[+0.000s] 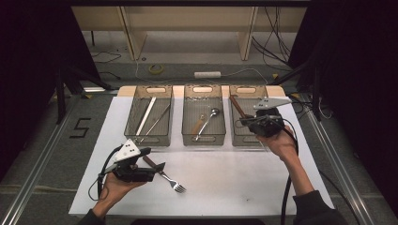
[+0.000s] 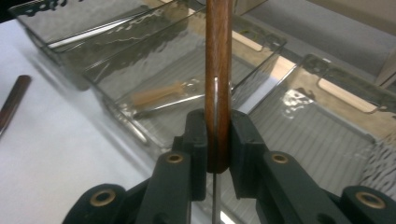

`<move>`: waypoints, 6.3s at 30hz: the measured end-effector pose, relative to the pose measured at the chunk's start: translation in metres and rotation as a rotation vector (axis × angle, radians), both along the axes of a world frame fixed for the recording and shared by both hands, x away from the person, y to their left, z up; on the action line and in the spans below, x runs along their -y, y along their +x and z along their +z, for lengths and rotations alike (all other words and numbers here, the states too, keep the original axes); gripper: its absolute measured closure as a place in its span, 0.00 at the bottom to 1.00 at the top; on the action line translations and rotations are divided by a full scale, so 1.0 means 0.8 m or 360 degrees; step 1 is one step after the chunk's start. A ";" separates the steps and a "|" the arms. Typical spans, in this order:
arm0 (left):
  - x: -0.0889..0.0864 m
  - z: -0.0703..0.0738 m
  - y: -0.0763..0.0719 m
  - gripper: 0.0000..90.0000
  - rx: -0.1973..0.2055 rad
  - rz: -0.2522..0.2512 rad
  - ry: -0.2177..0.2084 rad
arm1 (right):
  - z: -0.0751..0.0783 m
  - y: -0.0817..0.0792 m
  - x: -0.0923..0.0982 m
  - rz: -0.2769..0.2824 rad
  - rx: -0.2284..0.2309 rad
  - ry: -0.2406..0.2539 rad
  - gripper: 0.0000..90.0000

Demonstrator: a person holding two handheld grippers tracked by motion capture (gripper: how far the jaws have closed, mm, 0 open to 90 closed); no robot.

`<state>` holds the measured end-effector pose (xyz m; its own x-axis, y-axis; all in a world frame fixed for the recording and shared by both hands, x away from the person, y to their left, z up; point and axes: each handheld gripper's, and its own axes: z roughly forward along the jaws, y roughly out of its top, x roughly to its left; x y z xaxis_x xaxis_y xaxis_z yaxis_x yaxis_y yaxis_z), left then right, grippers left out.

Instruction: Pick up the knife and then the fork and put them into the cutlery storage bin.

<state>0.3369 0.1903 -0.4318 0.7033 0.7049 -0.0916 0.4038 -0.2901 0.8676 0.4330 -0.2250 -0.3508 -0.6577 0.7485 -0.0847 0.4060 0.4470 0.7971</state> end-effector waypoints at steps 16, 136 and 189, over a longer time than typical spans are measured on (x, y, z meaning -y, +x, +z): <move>-0.004 0.001 -0.007 0.21 0.0046 0.0022 -0.0021 | 0.003 0.070 0.011 -0.0178 -0.0075 0.0011 0.88; 0.002 -0.021 0.072 0.55 -0.0219 0.0167 0.0253 | -0.087 -0.127 0.002 -0.0009 -0.0090 0.0380 0.32; 0.007 -0.044 0.041 0.99 -0.0697 0.0050 0.0880 | -0.091 -0.146 -0.006 0.0071 -0.0111 0.0328 0.33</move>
<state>0.3699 0.1849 -0.4669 0.6622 0.7491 0.0157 0.6976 -0.6241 0.3520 0.3162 -0.2200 -0.4237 -0.6895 0.7153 0.1139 0.4467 0.2962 0.8442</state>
